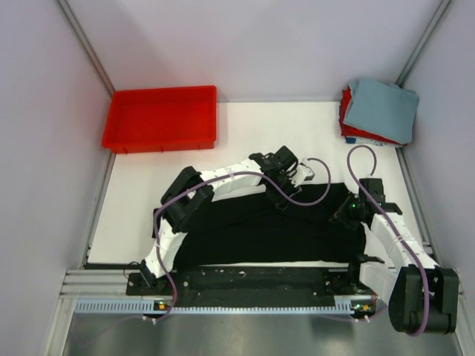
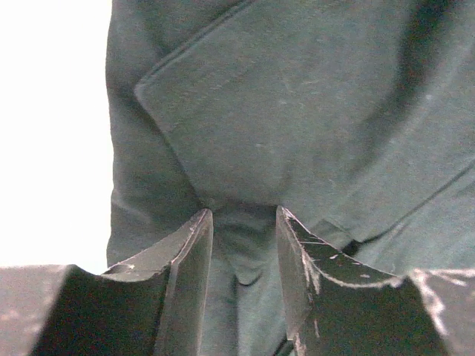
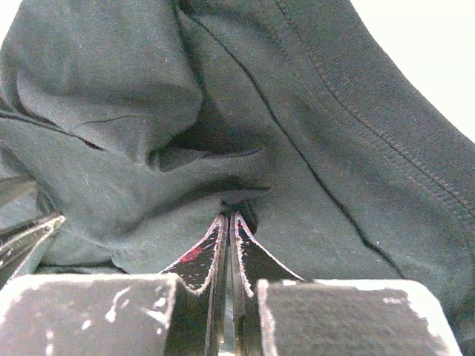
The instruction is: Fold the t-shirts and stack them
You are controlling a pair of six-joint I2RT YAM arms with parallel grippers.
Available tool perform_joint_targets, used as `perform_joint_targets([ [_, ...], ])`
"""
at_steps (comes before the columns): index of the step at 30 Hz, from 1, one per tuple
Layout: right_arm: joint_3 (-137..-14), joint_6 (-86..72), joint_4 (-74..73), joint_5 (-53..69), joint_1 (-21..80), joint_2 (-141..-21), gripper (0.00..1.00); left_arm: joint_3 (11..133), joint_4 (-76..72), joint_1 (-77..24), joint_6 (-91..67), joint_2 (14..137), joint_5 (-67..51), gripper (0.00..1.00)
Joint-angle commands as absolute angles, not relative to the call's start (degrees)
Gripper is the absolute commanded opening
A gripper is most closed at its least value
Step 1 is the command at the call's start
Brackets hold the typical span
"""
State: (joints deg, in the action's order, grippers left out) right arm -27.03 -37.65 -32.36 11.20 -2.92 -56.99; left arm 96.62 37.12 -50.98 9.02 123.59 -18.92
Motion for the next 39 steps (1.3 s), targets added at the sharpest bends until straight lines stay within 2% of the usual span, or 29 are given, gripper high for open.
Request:
perform_joint_targets([
  [1,-28.39,-36.65,-30.59,11.69,-3.6,-56.07,0.0,96.68,32.88,-51.15,11.68,118.92,-10.13,0.45],
  [4,-28.39,-36.56,-30.59,11.43,-3.6,-55.99,0.0,96.51,33.83,-51.15,11.95,119.44,-8.44,0.45],
  [9,-28.3,-36.39,-30.41,11.25,-3.6,-56.16,0.0,93.34,34.89,-51.42,10.64,119.79,-14.23,0.45],
  [12,-28.56,-36.39,-30.32,11.08,-3.69,-56.42,0.0,93.25,35.77,-51.5,10.63,120.23,-17.91,0.39],
  [16,-29.44,-35.86,-30.32,10.9,-3.69,-56.42,0.0,92.81,35.77,-51.5,11.6,118.22,-22.41,0.16],
  [17,-29.79,-35.6,-30.32,10.72,-3.69,-56.43,0.0,92.81,35.6,-51.5,12.04,117.6,-22.85,0.06],
  [18,-30.14,-35.25,-30.32,10.72,-3.69,-56.69,0.0,92.73,35.51,-51.5,12.56,116.9,-23.2,0.0],
  [25,-32.6,-32.0,-29.79,14.5,-3.69,-62.66,0.0,91.5,35.42,-51.5,14.15,114.0,-26.1,0.0],
  [32,-31.91,-32.96,-30.06,17.66,-3.69,-63.19,0.0,90.09,36.65,-51.5,15.91,113.37,-25.93,0.0],
  [33,-31.38,-33.22,-30.41,18.01,-3.69,-63.28,0.0,90.09,37.09,-51.5,16.26,113.81,-25.93,0.02],
  [36,-30.41,-34.71,-30.59,17.15,-3.69,-62.93,0.05,91.22,37.7,-51.5,16.96,115.75,-25.58,0.3],
  [39,-30.58,-36.21,-31.11,13.63,-3.69,-61.35,0.2,95.43,37.62,-51.42,18.01,117.15,-24.61,0.36],
])
